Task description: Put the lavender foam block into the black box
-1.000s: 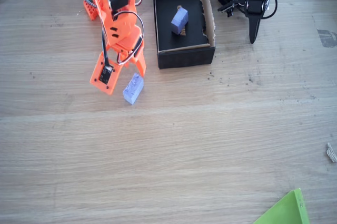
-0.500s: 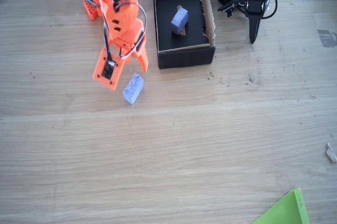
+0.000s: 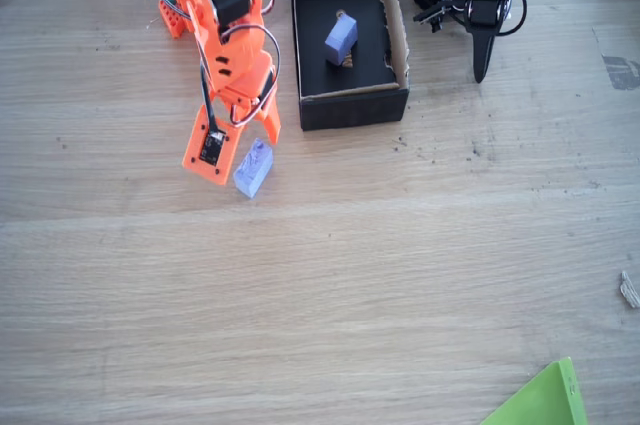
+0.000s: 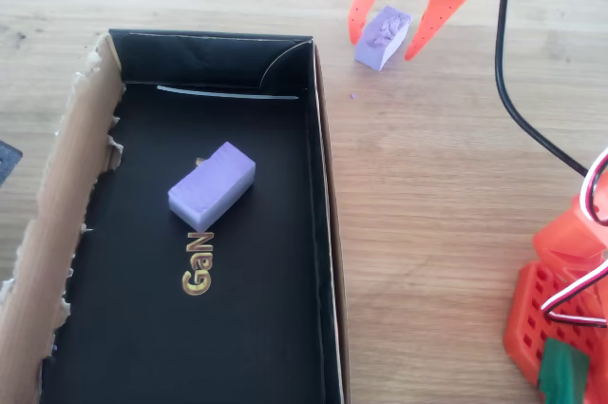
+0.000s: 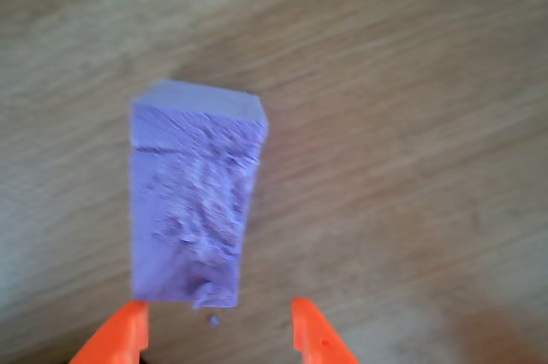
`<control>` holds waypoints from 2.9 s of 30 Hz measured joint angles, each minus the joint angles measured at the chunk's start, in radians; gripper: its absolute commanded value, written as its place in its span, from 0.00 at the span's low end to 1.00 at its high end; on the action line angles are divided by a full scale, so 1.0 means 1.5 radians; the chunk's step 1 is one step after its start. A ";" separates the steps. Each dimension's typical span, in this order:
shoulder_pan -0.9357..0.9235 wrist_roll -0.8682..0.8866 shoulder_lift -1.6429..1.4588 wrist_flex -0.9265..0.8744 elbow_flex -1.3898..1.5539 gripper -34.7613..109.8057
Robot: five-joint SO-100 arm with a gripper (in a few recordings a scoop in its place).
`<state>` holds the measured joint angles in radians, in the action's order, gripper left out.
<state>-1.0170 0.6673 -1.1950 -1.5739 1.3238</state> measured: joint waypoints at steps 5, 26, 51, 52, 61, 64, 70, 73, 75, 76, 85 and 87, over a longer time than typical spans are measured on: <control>0.000 0.000 0.012 0.002 0.000 0.40; 0.010 0.002 0.011 0.030 -0.004 0.41; -0.075 -0.017 0.014 0.065 -0.010 0.37; -0.081 -0.025 0.014 0.065 -0.010 0.36; -0.079 -0.021 0.036 0.097 -0.016 0.24; -0.075 -0.011 0.048 0.102 -0.026 0.24; -0.061 -0.003 0.057 0.118 -0.037 0.24; -0.052 0.002 0.056 0.097 -0.043 0.24; -0.042 0.000 0.042 0.063 -0.056 0.24; -0.037 0.000 0.024 0.040 -0.065 0.24; 0.022 -0.010 -0.234 -0.180 -0.138 0.24; 0.021 -0.010 -0.277 -0.188 -0.138 0.24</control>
<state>-0.9848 0.6519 -1.6107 -1.8561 1.1167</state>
